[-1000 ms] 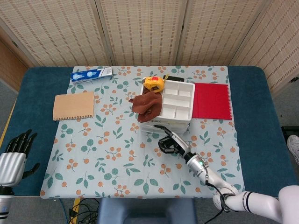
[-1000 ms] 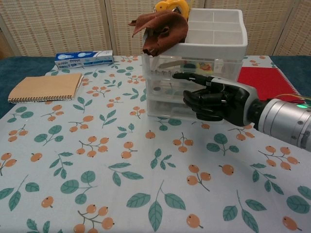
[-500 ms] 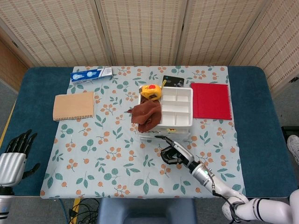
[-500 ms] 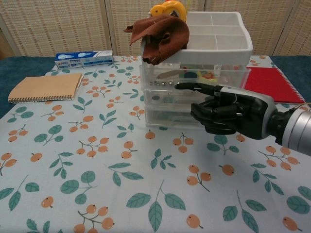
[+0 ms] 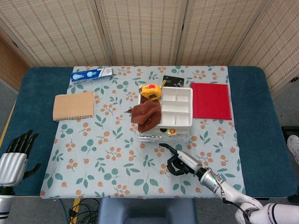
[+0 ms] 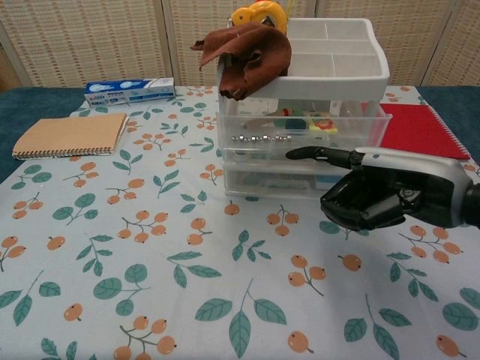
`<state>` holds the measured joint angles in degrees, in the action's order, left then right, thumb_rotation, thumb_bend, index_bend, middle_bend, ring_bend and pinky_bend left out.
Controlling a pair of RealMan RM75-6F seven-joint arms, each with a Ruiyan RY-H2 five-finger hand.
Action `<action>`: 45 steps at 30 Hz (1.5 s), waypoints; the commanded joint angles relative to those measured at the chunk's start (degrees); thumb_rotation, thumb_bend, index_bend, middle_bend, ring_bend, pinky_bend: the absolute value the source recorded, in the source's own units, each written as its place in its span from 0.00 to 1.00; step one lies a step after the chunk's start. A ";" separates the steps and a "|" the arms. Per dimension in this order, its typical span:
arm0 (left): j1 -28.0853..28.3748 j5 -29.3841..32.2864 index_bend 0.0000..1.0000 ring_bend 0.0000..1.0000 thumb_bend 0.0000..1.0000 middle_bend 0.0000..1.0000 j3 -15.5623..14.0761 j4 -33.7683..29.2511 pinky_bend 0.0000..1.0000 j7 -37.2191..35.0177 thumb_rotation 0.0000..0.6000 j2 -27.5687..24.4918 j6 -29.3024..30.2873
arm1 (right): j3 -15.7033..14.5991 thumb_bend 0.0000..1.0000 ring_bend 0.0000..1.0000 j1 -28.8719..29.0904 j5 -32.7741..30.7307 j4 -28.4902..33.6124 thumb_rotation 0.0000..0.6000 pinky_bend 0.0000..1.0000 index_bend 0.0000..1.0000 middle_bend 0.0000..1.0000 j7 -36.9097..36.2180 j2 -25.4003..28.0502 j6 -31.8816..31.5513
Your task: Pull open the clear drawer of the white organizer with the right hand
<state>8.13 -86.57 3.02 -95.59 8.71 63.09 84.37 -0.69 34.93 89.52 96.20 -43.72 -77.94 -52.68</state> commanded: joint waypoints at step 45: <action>0.55 0.44 0.07 0.07 0.20 0.04 0.26 -0.56 0.12 0.97 1.00 0.18 -0.69 | 0.43 0.54 0.93 -2.53 -0.60 7.31 1.00 1.00 0.24 0.80 19.18 10.57 -3.64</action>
<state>8.67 -86.14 3.28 -96.14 9.68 63.27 83.70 0.15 32.80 88.35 103.24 -24.17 -67.49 -55.78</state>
